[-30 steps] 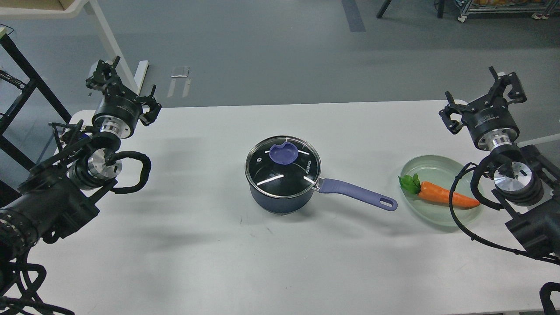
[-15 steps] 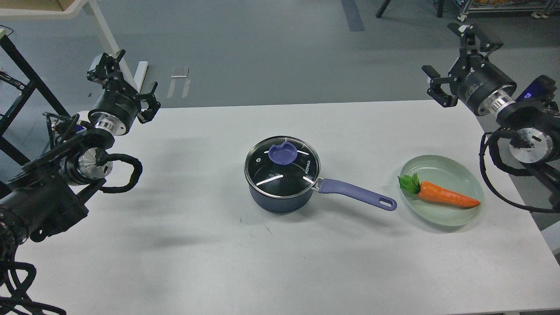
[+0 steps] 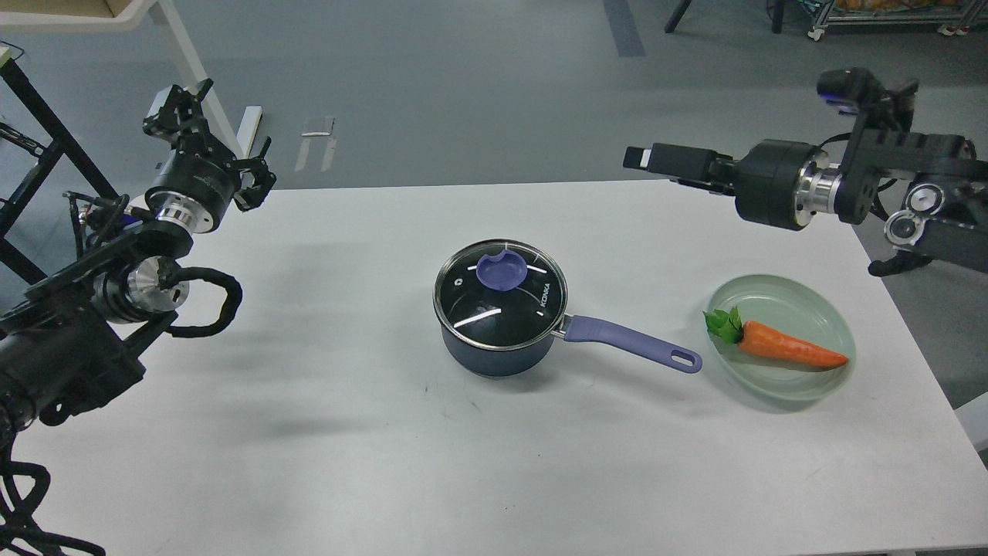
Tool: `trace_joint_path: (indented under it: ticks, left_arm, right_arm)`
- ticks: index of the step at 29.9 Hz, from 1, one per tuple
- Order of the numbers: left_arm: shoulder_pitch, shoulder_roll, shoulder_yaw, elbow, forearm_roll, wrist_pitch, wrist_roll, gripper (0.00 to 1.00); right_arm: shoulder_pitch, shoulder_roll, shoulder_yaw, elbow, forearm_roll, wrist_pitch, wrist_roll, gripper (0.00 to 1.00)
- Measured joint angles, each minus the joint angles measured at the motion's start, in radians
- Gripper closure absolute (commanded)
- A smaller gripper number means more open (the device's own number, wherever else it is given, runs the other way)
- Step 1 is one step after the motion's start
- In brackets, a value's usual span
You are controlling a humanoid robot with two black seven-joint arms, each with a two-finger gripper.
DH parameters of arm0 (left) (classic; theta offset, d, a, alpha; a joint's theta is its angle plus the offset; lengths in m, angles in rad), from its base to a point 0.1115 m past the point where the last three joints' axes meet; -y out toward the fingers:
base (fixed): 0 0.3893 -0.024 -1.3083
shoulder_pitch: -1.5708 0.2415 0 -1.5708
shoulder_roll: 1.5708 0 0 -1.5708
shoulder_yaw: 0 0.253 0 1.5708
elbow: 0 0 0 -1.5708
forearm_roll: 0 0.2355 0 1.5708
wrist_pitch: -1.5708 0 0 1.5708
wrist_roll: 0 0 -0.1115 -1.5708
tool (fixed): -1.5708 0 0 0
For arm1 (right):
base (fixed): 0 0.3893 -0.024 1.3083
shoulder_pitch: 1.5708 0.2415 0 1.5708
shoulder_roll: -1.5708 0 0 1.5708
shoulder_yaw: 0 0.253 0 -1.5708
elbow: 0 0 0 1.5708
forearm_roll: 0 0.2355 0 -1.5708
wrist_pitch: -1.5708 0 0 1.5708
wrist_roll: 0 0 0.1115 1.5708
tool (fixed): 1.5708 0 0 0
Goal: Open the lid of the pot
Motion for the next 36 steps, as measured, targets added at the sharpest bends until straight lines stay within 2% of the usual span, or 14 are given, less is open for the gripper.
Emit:
trace_joint_path:
  ticks: [6, 13, 16, 20, 26, 31, 34, 36]
  left_arm:
    - [0.0, 0.003, 0.004, -0.004, 0.002, -0.003, 0.007, 0.01]
    - [-0.001, 0.019, 0.004, -0.004, 0.003, -0.006, 0.007, 0.01]
    - [-0.001, 0.027, 0.004, -0.004, 0.003, -0.005, 0.002, 0.01]
    - [0.0, 0.032, 0.005, -0.003, 0.004, -0.003, -0.002, 0.01]
    - [0.001, 0.033, 0.005, -0.003, 0.004, -0.002, -0.002, 0.01]
    - [0.001, 0.033, 0.005, -0.003, 0.006, -0.001, -0.003, 0.01]
    - [0.001, 0.033, 0.005, -0.003, 0.006, -0.001, -0.003, 0.01]
    - [0.001, 0.033, 0.005, -0.003, 0.006, -0.002, -0.002, 0.01]
  right_arm:
    - [0.131, 0.107, -0.208, 0.034, -0.172, -0.012, 0.002, 0.05]
    - [0.162, 0.219, -0.353, 0.063, -0.299, -0.012, 0.002, 0.08]
    - [0.154, 0.253, -0.407, 0.056, -0.307, -0.013, 0.001, 0.19]
    - [0.126, 0.265, -0.435, 0.035, -0.317, -0.018, 0.001, 0.27]
    - [0.107, 0.267, -0.44, 0.029, -0.34, -0.023, 0.0, 0.45]
    - [0.103, 0.28, -0.439, 0.029, -0.342, -0.025, 0.0, 0.53]
    - [0.103, 0.285, -0.439, 0.029, -0.343, -0.025, 0.0, 0.54]
    - [0.103, 0.288, -0.439, 0.029, -0.343, -0.025, 0.0, 0.6]
